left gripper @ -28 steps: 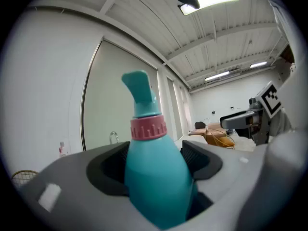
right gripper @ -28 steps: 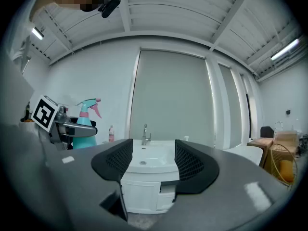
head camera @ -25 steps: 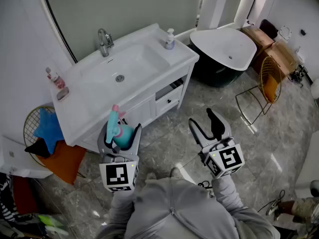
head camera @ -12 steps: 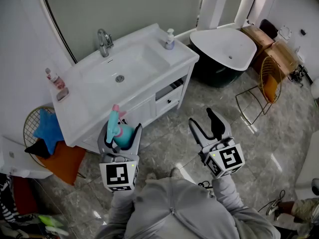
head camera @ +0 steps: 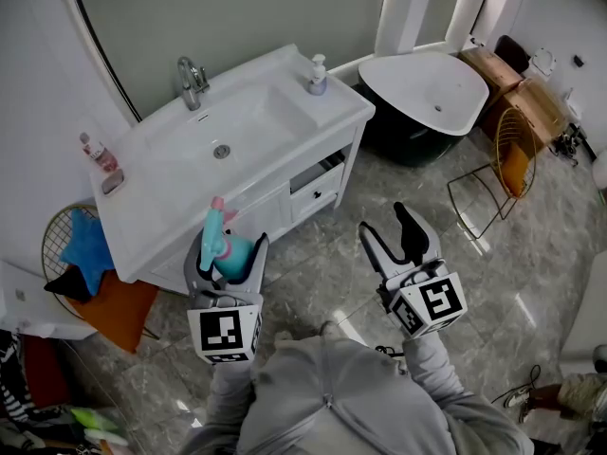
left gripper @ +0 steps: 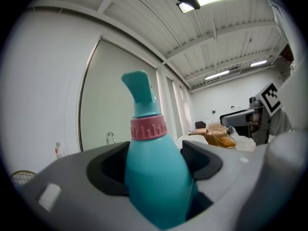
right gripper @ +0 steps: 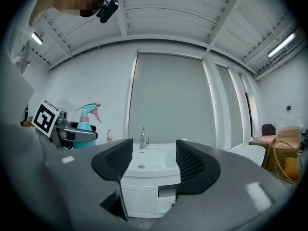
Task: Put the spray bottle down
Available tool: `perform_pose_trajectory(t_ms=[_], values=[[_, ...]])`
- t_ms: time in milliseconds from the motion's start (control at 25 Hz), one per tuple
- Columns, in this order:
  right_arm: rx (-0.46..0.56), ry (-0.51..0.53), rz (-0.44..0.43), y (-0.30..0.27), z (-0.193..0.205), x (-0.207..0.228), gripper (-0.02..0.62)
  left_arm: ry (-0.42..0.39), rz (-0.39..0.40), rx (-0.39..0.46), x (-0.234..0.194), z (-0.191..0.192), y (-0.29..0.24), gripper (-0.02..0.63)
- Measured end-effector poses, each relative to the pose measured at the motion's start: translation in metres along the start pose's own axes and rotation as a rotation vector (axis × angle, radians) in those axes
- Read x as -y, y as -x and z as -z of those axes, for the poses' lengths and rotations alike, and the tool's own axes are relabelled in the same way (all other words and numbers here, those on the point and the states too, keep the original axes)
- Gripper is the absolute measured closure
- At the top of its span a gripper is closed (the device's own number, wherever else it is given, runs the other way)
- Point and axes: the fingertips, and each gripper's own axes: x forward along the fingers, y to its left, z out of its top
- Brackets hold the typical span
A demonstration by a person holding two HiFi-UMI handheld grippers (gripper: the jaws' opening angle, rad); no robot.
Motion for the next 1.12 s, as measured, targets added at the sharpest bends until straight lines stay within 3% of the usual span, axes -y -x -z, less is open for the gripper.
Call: perform_pose_trajectory(t_ms=[640,1120], values=[[-0.012,-0.027,-0.043,-0.013,0.014,0.074,0.321,-0.007,-0.049,-0.012,0.042,-0.004,-0.058,0.222],[-0.035,-0.052,-0.013,-0.094,0.033,0.136,0.321,-0.002,-0.006,-0.04,0.028,0.015,-0.172,0.222]])
